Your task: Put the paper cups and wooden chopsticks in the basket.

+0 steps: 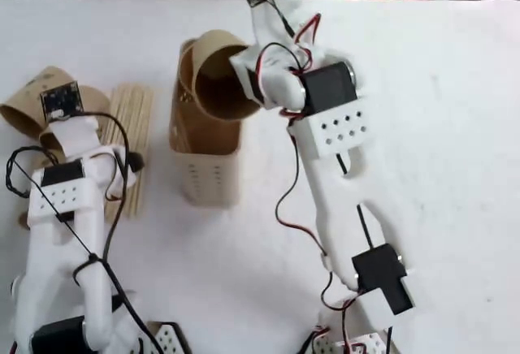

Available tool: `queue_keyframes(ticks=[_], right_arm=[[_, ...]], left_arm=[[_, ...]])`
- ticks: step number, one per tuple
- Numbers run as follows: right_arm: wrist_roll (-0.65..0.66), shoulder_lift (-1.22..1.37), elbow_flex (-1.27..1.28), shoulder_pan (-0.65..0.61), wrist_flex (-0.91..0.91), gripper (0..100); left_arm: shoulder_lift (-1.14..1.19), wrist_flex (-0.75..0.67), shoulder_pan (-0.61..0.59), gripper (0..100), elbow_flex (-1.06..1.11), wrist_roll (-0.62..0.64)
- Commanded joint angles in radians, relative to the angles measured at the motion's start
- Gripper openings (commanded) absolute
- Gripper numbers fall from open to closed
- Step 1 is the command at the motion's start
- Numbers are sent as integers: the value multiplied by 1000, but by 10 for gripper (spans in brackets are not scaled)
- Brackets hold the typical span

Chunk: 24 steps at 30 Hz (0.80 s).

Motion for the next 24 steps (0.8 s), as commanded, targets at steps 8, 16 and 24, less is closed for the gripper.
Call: queue_keyframes(ticks=[8, 16, 24], right_arm=[[-5, 44, -26, -7, 12, 19], [-5, -10, -28, -30, 5, 196], [-3, -28, -28, -73, -74, 316]], left_arm=[[-30, -17, 5, 278, -11, 8], [-30, -17, 5, 278, -11, 8], [-30, -17, 5, 278, -11, 8]])
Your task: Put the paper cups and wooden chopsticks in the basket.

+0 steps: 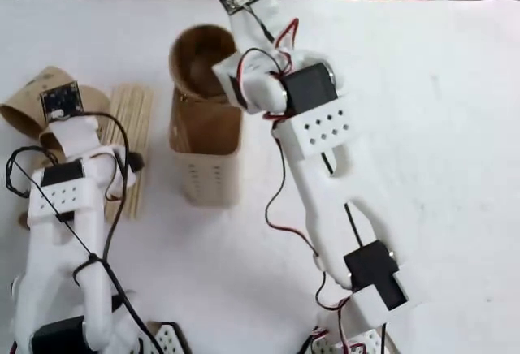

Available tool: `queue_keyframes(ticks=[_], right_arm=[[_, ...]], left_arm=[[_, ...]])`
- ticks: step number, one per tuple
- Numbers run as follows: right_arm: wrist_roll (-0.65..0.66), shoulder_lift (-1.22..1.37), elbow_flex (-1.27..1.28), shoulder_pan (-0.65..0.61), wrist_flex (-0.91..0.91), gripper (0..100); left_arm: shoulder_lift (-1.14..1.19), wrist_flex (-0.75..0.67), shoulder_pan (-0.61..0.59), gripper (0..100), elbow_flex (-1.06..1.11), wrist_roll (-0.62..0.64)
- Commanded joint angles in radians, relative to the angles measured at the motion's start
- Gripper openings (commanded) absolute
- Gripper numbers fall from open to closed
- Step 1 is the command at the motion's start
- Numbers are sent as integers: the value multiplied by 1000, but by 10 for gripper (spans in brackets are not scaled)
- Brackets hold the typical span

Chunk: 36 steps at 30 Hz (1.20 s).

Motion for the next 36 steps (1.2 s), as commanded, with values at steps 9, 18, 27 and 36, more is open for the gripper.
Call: queue_keyframes(ticks=[9, 18, 27, 36], right_arm=[[-3, -252, -26, -8, 108, 314], [-2, -498, 129, 58, 415, 39], [160, -862, 879, 223, 160, 33], [318, -1145, 1428, 245, -77, 38]], left_arm=[[-30, -17, 7, 278, -11, 8], [-36, -9, 1, 278, -12, 6], [-208, 281, 1, 278, -153, -189], [-453, 628, -228, 279, -296, -468]])
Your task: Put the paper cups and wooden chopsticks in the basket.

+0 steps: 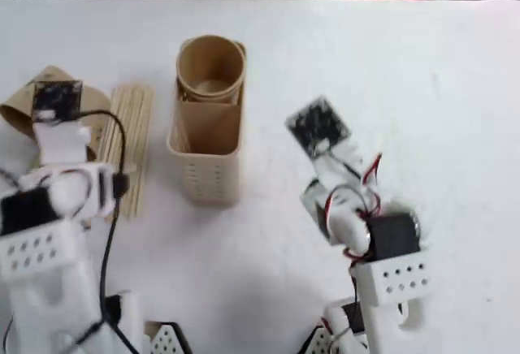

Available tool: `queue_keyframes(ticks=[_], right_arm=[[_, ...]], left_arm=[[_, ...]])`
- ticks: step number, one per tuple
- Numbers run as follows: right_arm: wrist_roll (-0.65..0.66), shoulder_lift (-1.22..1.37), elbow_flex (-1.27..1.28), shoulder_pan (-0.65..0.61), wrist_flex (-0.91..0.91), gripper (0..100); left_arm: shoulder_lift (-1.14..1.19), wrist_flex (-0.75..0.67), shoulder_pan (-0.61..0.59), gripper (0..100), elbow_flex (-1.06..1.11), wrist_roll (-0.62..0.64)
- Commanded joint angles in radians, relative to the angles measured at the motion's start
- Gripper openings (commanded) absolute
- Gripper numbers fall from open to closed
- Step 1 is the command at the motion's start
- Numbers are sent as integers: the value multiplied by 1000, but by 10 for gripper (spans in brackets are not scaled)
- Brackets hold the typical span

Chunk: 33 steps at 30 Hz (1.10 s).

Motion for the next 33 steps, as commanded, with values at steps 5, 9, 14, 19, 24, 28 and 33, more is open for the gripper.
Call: queue_keyframes(ticks=[5, 9, 14, 19, 24, 28, 33], right_arm=[[48, -94, 281, 7, -220, 38], [44, -101, 374, 1, -328, 38], [44, -99, 416, 5, -369, 38], [44, -102, 437, -1, -372, 38], [44, -102, 463, 1, -427, 38], [46, -102, 473, 4, -433, 38], [44, -102, 473, 4, -433, 38]], left_arm=[[62, -11, -352, 289, -5, -72], [200, -120, -400, 337, 80, -84], [364, -338, -371, 331, 160, -84], [472, -434, -326, 330, 178, -87], [507, -546, -280, 330, 180, -78], [506, -733, -275, 330, 250, -51], [506, -980, -219, 325, 410, -51]])
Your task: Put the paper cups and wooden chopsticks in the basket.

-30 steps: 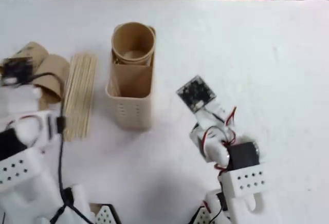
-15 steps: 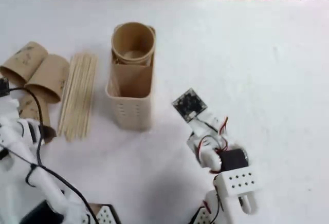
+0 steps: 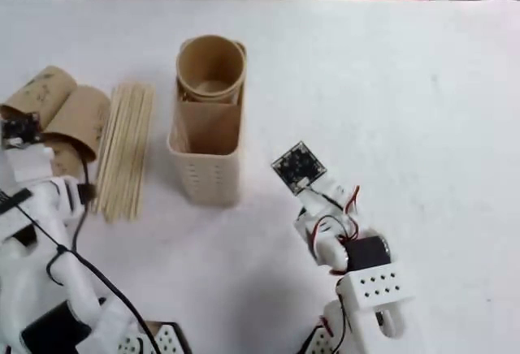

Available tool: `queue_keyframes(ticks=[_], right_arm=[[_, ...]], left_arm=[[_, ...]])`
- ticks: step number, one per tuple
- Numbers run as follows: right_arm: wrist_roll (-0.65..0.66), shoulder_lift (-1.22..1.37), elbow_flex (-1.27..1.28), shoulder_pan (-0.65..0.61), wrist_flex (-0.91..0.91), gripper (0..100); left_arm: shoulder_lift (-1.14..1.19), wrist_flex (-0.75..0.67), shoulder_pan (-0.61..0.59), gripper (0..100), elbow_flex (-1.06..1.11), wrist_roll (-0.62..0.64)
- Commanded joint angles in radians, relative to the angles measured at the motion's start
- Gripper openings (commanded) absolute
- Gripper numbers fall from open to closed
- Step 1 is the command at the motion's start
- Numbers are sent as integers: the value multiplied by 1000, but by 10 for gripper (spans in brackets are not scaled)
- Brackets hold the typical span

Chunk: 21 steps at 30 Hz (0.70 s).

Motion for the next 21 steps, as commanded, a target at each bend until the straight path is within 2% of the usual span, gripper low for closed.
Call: queue_keyframes(ticks=[1, 6, 21], right_arm=[[9, -18, -5, 12, -19, 38], [9, -18, 18, 7, -21, 37], [15, -18, 84, 13, -105, 38]], left_arm=[[-1, -181, 47, 316, 86, 15], [-1, -318, 59, 219, 172, 17], [-2, -316, 36, 113, 170, 12]])
